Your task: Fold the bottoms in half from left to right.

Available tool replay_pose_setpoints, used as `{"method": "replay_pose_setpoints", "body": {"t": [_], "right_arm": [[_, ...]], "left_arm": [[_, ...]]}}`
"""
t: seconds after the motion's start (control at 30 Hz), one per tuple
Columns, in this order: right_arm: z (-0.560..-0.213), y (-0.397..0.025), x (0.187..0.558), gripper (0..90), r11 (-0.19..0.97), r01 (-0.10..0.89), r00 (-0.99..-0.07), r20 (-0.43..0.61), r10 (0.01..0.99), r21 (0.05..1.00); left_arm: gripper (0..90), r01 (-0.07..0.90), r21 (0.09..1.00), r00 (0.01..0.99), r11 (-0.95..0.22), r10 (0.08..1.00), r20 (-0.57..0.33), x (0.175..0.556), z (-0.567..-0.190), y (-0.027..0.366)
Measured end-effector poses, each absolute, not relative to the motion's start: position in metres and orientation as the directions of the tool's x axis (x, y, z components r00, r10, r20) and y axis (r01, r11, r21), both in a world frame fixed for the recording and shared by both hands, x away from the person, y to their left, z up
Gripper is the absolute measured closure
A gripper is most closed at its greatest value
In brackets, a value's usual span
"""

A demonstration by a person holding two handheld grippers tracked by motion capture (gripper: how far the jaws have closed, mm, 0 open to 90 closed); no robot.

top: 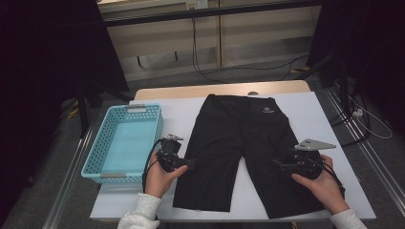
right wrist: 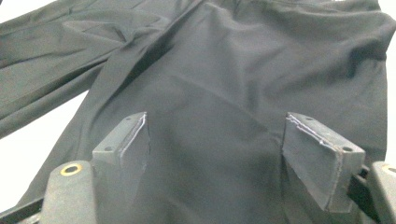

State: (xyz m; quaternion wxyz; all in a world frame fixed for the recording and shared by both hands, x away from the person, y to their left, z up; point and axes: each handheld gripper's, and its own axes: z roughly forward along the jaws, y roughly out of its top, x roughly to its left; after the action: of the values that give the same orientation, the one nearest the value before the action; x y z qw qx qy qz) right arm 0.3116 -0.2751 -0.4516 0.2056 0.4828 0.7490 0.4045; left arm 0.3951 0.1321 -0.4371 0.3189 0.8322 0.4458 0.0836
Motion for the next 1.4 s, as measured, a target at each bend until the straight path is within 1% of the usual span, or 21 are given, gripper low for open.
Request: {"method": "replay_pose_setpoints", "body": {"t": [0.2, 0.4, 0.67, 0.7, 0.77, 0.8, 0.9, 0.97, 1.03, 1.13, 1.27, 1.33, 1.4], "right_arm": [[-0.45, -0.269, 0.314, 23.2, 0.22, 0.542, -0.459, 0.067, 0.886, 0.811], [-0.45, -0.266, 0.315, 22.7, 0.229, 0.535, -0.472, 0.063, 0.879, 0.813], [-0.449, -0.264, 0.314, 22.6, 0.242, 0.521, -0.49, 0.055, 0.87, 0.818], [-0.449, -0.264, 0.314, 22.6, 0.242, 0.522, -0.488, 0.054, 0.871, 0.818], [-0.449, -0.264, 0.313, 22.5, 0.24, 0.52, -0.488, 0.054, 0.871, 0.82], [-0.449, -0.264, 0.313, 22.5, 0.241, 0.52, -0.489, 0.054, 0.87, 0.82], [-0.449, -0.263, 0.313, 22.5, 0.241, 0.519, -0.488, 0.053, 0.871, 0.82], [-0.449, -0.262, 0.313, 22.5, 0.243, 0.518, -0.489, 0.05, 0.871, 0.82], [-0.449, -0.262, 0.313, 22.5, 0.244, 0.516, -0.49, 0.05, 0.87, 0.821], [-0.45, -0.262, 0.314, 22.5, 0.242, 0.517, -0.488, 0.05, 0.871, 0.821], [-0.449, -0.261, 0.314, 22.3, 0.241, 0.518, -0.487, 0.051, 0.872, 0.821], [-0.449, -0.261, 0.314, 22.3, 0.242, 0.516, -0.488, 0.051, 0.871, 0.822], [-0.448, -0.261, 0.315, 22.2, 0.24, 0.515, -0.489, 0.052, 0.871, 0.823]], "left_arm": [[8.0, 0.687, 0.601, 0.58, -0.408, 0.807, -0.115, 0.395, -0.443, 0.132], [12.3, 0.686, 0.605, 0.566, -0.403, 0.818, -0.097, 0.396, -0.449, 0.132], [18.5, 0.673, 0.608, 0.549, -0.421, 0.835, -0.03, 0.396, -0.453, 0.133], [21.4, 0.67, 0.61, 0.543, -0.423, 0.84, -0.014, 0.395, -0.453, 0.132], [31.9, 0.677, 0.605, 0.539, -0.419, 0.842, -0.019, 0.393, -0.45, 0.132], [38.5, 0.682, 0.608, 0.532, -0.407, 0.846, -0.031, 0.392, -0.45, 0.132], [46.1, 0.688, 0.602, 0.529, -0.405, 0.848, -0.034, 0.387, -0.449, 0.128], [55.8, 0.7, 0.599, 0.522, -0.389, 0.851, -0.056, 0.385, -0.448, 0.125], [60.0, 0.71, 0.595, 0.515, -0.378, 0.854, -0.073, 0.384, -0.448, 0.125], [69.1, 0.726, 0.595, 0.501, -0.345, 0.858, -0.114, 0.384, -0.448, 0.125], [77.4, 0.745, 0.579, 0.498, -0.332, 0.854, -0.152, 0.386, -0.447, 0.125], [83.0, 0.756, 0.569, 0.497, -0.324, 0.85, -0.176, 0.387, -0.447, 0.124], [85.6, 0.763, 0.563, 0.498, -0.318, 0.845, -0.198, 0.388, -0.446, 0.123]]}}
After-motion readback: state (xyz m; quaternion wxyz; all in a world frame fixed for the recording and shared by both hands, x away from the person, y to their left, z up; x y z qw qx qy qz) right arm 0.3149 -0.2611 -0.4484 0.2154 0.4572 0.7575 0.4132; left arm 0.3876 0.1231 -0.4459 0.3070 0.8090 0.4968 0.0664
